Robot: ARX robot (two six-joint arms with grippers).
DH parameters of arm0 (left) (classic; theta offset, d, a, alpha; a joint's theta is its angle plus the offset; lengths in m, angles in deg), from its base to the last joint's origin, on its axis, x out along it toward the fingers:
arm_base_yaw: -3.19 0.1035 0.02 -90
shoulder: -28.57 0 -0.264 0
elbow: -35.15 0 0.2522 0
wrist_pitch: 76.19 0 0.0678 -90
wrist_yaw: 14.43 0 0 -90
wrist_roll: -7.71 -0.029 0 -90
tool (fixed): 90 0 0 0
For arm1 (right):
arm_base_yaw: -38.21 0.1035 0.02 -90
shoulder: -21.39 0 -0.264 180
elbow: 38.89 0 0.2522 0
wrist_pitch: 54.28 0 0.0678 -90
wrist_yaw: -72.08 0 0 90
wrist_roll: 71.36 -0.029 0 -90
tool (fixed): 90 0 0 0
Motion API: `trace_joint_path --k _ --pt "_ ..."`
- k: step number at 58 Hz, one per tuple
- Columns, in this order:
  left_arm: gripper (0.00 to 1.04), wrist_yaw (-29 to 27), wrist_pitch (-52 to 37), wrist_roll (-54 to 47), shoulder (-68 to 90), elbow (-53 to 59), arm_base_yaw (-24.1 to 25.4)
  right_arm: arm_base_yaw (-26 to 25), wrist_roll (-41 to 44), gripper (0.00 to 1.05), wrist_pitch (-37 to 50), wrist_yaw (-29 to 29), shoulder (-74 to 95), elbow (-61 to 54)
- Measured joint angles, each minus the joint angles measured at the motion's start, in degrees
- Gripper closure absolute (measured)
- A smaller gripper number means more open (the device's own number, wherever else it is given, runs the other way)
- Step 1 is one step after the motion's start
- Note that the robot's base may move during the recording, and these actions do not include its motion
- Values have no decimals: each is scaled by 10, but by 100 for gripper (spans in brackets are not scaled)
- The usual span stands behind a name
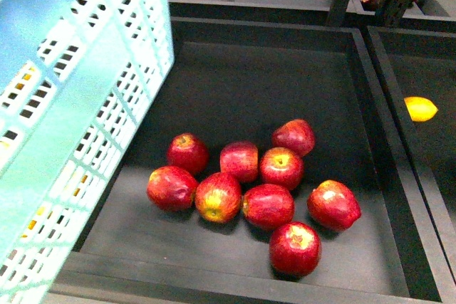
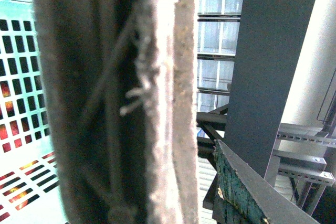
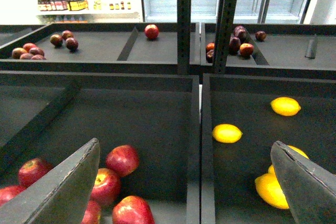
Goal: Pick lemon and mango into basket
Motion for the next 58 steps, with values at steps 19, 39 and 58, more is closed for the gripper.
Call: trace_joint_path --k 19,39,58 --pt "77 -26 -35 -211 236 -116 -106 0 0 9 0 0 0 0" --pt "77 42 -51 -208 423 -291 -206 0 0 9 0 0 0 0" --pt "77 122 -4 -263 529 -412 -313 0 0 9 0 0 0 0"
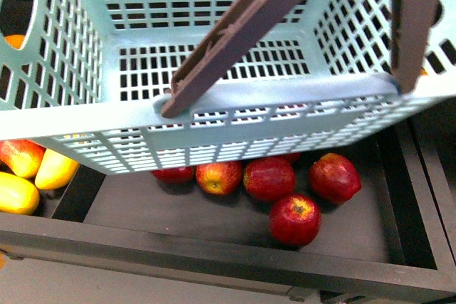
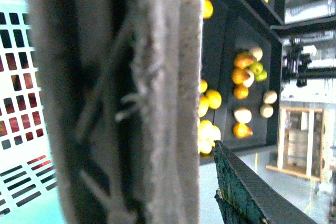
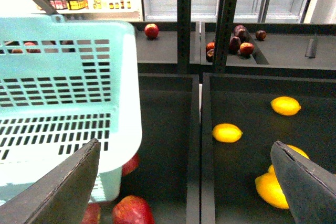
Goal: Pick lemon and mango into basket
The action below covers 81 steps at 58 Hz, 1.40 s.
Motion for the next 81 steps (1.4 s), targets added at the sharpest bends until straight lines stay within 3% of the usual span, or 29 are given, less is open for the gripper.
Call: trace_joint_path --k 33,39,44,52,58,68,81 --pt "77 1 2 -15 0 -1 -8 0 0 9 -1 -2 1 0" --pt "77 2 2 -16 0 -1 -7 9 -111 9 -135 -84 87 54" --pt "77 4 2 -15 0 -1 -7 -11 -193 9 -148 -85 169 67" --pt "77 9 2 -15 0 -1 -7 -70 -228 9 -49 -62 280 74" --pt "77 10 2 -16 0 -1 -8 -127 -214 9 76 -50 412 99" --pt "77 3 2 -16 0 -1 -8 -180 -116 9 299 -65 700 155" --pt "77 3 2 -17 0 -1 -8 -228 70 9 443 -53 1008 254"
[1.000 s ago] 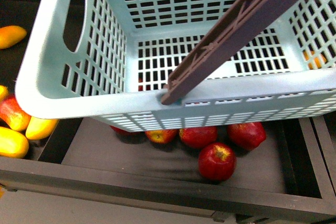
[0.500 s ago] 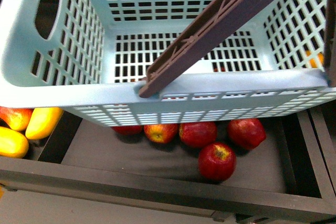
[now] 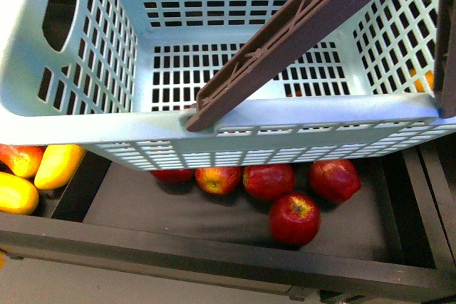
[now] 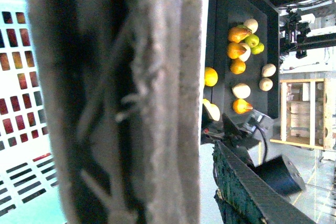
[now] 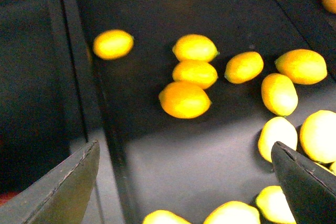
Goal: Pick lemon and mango into basket
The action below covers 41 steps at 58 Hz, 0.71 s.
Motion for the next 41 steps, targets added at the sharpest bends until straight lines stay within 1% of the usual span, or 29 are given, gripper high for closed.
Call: trace_joint_path --k 3,4,11,18,31,41 --pt "77 1 0 0 0 0 0 -16 60 9 19 6 74 38" --pt "77 2 0 0 0 0 0 -22 90 9 18 10 107 59" --pt "77 5 0 0 0 0 0 -36 213 9 -6 40 209 140" --pt "77 4 0 0 0 0 0 -36 289 9 -34 55 254 187" --pt "77 -1 0 -1 0 0 1 -34 362 9 -83 52 335 280" --pt "77 3 0 0 0 0 1 -33 369 9 -112 49 377 344"
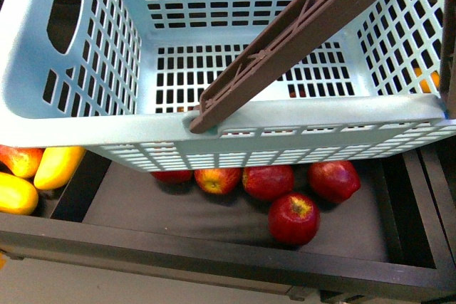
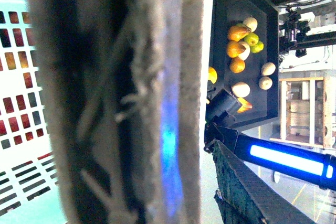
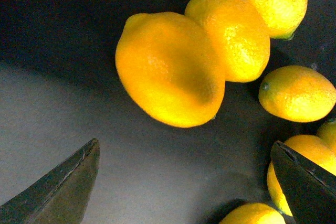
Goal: Pick lemon and mango into basket
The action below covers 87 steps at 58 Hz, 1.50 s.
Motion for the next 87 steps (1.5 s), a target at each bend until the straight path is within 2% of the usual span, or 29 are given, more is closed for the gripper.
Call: trace_joint_path --k 36,47,62,76,87 --pt "77 -1 0 0 0 0 0 14 -32 9 -91 -7 115 194" --pt "77 0 0 0 0 0 0 20 -44 9 -105 -17 127 217" --pt "77 0 0 0 0 0 0 22 -68 37 -111 -17 136 226" --pt "77 -1 0 0 0 0 0 18 -86 39 -95 -10 123 197" --pt "77 0 0 0 0 0 0 0 -120 39 -70 13 70 126"
